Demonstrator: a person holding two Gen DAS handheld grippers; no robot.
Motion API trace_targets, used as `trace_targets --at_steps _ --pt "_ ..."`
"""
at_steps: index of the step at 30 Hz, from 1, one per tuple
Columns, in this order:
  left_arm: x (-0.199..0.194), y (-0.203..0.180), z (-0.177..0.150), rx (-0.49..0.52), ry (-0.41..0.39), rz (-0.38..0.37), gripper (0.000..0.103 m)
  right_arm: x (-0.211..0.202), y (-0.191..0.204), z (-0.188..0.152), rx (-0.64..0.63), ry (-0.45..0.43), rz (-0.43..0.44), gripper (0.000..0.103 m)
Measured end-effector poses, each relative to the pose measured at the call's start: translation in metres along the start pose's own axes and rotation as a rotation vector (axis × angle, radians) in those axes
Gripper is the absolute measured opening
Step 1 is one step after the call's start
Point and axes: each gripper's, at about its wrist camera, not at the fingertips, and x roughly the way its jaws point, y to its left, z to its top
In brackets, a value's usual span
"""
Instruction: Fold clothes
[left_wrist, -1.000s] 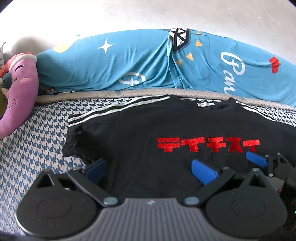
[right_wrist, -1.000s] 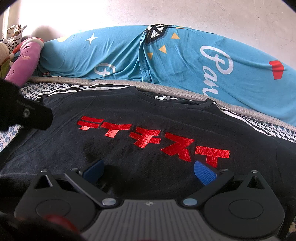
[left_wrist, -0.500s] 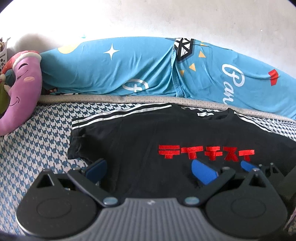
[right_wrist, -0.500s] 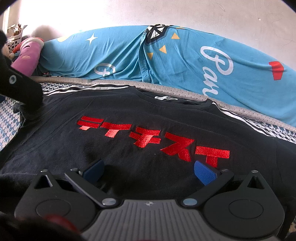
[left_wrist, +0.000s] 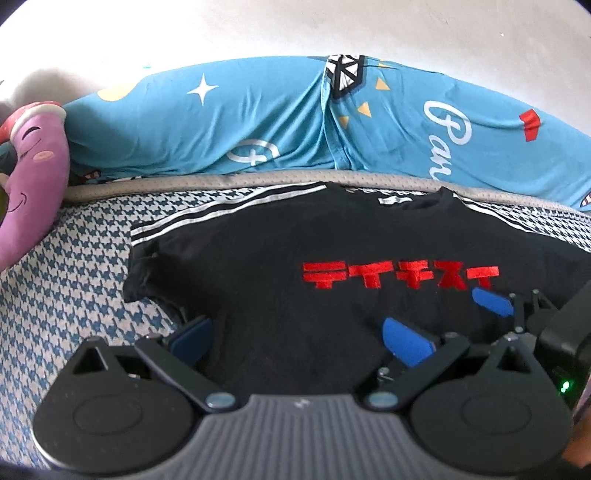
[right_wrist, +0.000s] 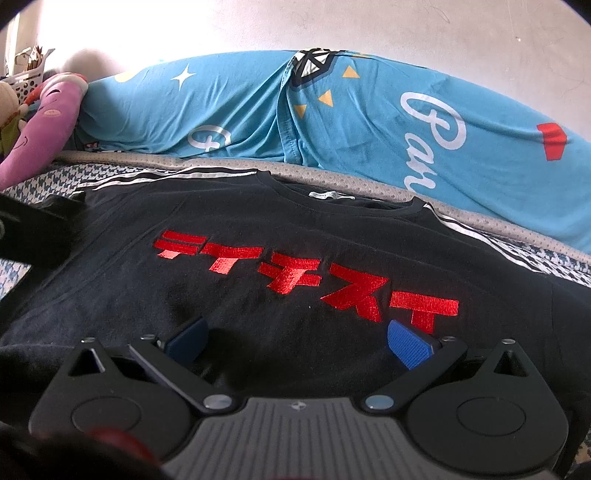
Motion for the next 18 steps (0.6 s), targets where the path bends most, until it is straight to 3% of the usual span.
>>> trace_targets --at_steps 4,8,9,14,18 --pt "0.002 0.007 0.003 -0.02 0.005 0.008 0.103 -0.012 -0.002 0.005 -0.023 0.049 0.015 0.103" --pt "0.002 0.02 0.007 -0.049 0.0 0.026 0.103 -0.035 -0.017 0.005 -0.044 0.015 -0.024 0.103" --pt "0.003 0.023 0.007 -0.053 0.001 0.03 0.103 -0.04 -0.025 0.005 -0.033 0.013 -0.026 0.099" --pt "0.008 0.038 0.014 -0.072 0.01 0.054 0.103 -0.057 -0.083 0.007 0.139 0.006 -0.033 0.095" --pt "0.01 0.056 0.017 -0.114 0.002 0.068 0.103 -0.065 -0.132 0.003 0.274 -0.003 -0.087 0.084"
